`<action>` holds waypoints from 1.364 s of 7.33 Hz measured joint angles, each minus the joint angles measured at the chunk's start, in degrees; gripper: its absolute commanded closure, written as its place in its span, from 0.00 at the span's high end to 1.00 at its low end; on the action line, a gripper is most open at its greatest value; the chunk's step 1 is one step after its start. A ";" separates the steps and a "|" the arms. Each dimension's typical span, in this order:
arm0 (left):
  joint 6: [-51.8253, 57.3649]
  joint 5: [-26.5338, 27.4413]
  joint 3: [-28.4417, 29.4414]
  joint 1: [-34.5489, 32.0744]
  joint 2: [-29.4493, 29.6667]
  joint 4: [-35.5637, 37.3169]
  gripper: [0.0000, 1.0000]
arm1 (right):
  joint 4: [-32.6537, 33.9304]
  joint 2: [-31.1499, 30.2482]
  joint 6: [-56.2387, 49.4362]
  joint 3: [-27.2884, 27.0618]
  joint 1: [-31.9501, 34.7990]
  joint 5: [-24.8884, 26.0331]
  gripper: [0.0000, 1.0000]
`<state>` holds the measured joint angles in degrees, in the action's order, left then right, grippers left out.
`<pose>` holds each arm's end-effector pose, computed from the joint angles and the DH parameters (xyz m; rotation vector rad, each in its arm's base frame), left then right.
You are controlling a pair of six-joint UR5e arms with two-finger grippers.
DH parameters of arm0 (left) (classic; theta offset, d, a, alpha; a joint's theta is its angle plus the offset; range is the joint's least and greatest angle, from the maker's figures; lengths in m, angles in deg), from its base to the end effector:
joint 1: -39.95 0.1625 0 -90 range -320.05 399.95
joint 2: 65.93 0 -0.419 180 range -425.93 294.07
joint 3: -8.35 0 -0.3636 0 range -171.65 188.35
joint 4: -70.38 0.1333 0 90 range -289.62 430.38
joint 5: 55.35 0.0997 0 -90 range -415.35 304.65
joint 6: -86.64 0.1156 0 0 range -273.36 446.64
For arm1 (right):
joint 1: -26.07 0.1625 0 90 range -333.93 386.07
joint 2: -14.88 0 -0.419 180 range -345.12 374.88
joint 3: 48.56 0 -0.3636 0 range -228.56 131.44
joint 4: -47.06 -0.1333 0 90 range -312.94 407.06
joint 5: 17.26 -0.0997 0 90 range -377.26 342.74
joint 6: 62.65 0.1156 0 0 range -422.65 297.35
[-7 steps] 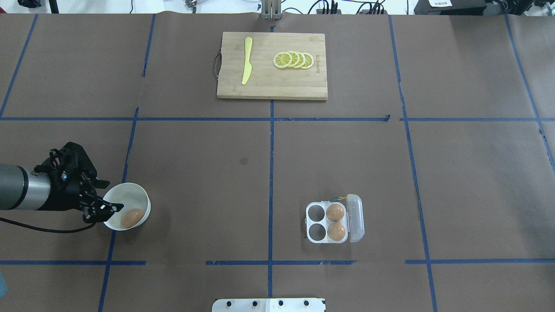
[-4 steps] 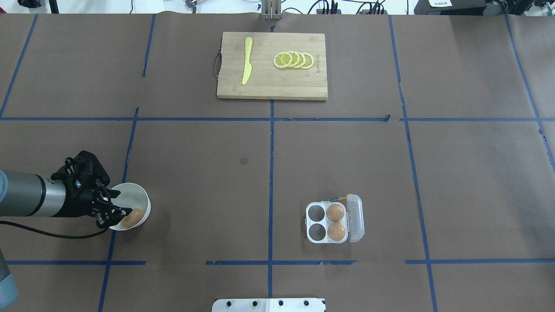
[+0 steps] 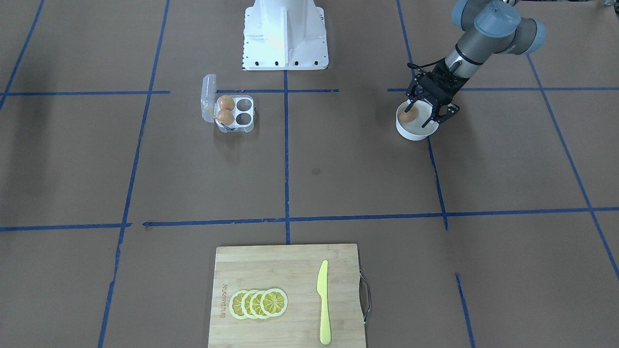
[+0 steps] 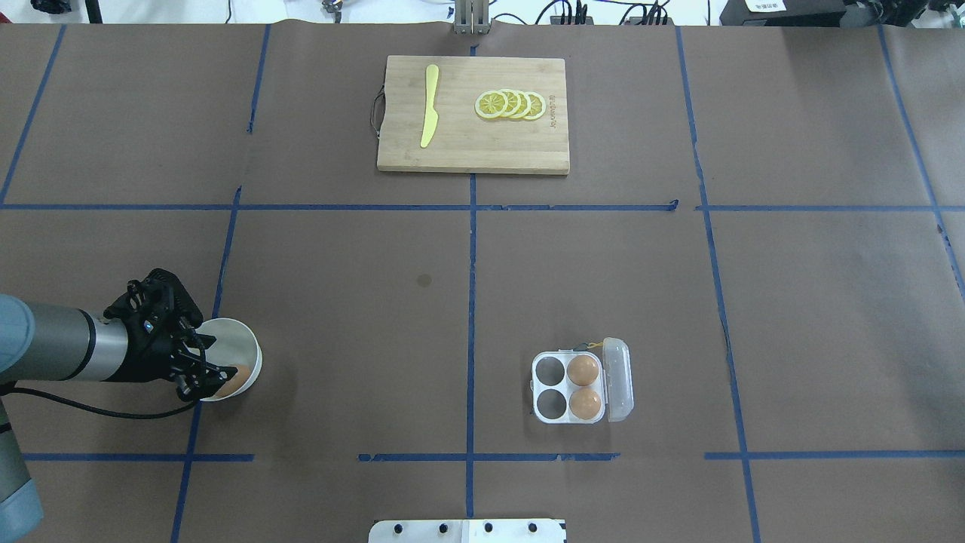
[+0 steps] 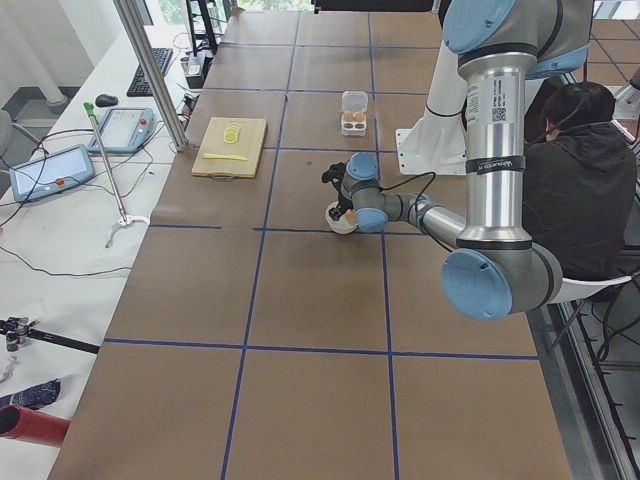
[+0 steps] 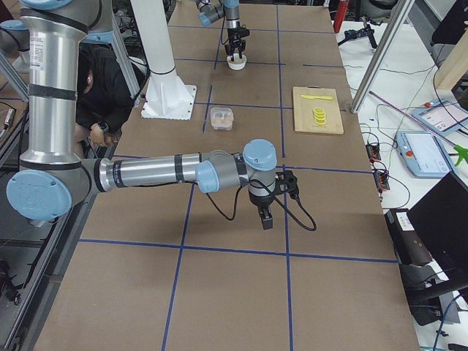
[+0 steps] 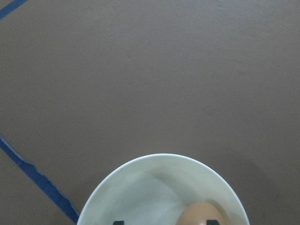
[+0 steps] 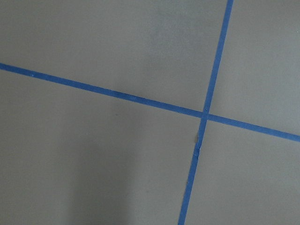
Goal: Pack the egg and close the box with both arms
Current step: 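Close the left gripper around the brown egg inside the bowl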
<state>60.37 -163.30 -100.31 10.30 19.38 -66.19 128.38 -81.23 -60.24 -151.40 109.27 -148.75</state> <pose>0.3544 -0.3141 0.4596 0.5805 0.9455 0.6994 0.0047 -0.4393 0.5935 0.1986 -0.7386 -0.1702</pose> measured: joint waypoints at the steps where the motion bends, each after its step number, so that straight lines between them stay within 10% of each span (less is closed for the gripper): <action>1: -0.06 -0.02 0.00 0.07 0.02 -0.02 0.69 | -0.24 -0.25 -0.01 -0.02 0.01 0.00 1.00; 10: 0.16 2.37 1.82 1.02 -0.50 0.07 0.78 | -1.16 -1.33 -0.03 -0.08 0.03 -0.04 1.00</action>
<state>60.53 -160.93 -98.49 11.32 18.88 -66.12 127.22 -82.56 -60.28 -151.48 109.30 -148.79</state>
